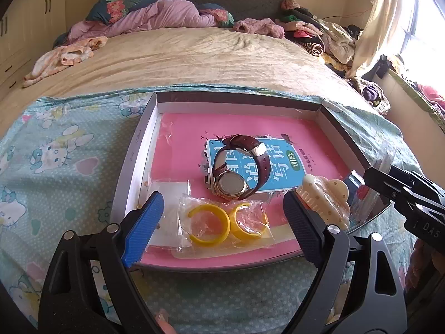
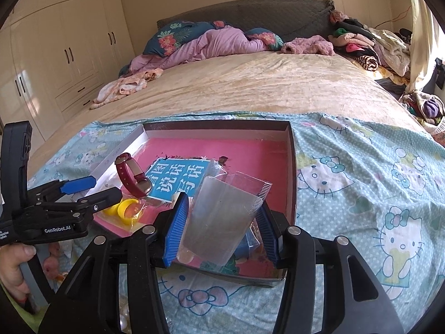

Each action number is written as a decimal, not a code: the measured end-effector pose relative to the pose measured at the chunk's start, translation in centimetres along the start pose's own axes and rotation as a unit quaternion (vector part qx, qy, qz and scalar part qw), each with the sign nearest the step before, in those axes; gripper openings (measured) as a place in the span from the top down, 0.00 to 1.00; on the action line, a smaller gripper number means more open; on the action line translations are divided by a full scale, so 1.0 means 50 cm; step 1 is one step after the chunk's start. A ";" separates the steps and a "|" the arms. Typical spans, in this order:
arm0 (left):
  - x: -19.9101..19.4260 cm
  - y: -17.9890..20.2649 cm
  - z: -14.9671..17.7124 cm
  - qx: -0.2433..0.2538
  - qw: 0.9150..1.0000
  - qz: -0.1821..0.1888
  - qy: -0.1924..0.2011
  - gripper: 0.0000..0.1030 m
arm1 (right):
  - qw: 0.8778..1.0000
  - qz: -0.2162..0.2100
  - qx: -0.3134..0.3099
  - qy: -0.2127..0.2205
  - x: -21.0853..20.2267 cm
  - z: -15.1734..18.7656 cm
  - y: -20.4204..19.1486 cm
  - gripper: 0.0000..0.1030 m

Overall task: Organize jewelry
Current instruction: 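Lower the clear bag into the box and open the right tool, then withdraw both tools from the box toward the remaining jewelry, then move the left tool to the orange spiral hair tie while the right approaches the dark bead bag, then close the left tool on the orange spiral hair tie while the right grasps the bead bag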

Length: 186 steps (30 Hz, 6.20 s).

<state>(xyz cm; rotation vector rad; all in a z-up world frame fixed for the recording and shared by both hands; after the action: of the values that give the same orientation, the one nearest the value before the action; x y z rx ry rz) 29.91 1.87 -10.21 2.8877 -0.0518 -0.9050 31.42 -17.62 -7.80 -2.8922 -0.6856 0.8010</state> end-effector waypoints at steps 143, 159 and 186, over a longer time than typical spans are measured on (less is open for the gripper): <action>-0.211 0.001 0.255 0.027 0.996 -0.002 -0.088 0.09 | 0.992 -0.067 0.011 -0.108 -0.164 0.247 -0.140 0.33; -0.183 0.011 0.256 0.025 0.995 0.004 -0.099 0.10 | 0.992 -0.072 -0.005 -0.100 -0.099 0.242 -0.151 0.51; -0.219 0.036 0.203 0.041 0.998 0.031 -0.036 0.36 | 0.996 -0.077 0.022 -0.051 -0.185 0.195 -0.098 0.64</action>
<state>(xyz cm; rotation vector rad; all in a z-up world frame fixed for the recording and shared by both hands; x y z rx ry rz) 15.12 -0.22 -12.08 2.9095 -0.1874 -1.0174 17.46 -17.77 -10.97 -2.7351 -0.8773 0.9346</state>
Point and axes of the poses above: each gripper's, at about its wrist camera, not at the fingertips, and x roughly the way its jaws point, y to its right, z to its underside, the point moved 8 cm from there along x, roughly the way its jaws point, and after that the axes turned 12 degrees about y, right-handed, at the moved point
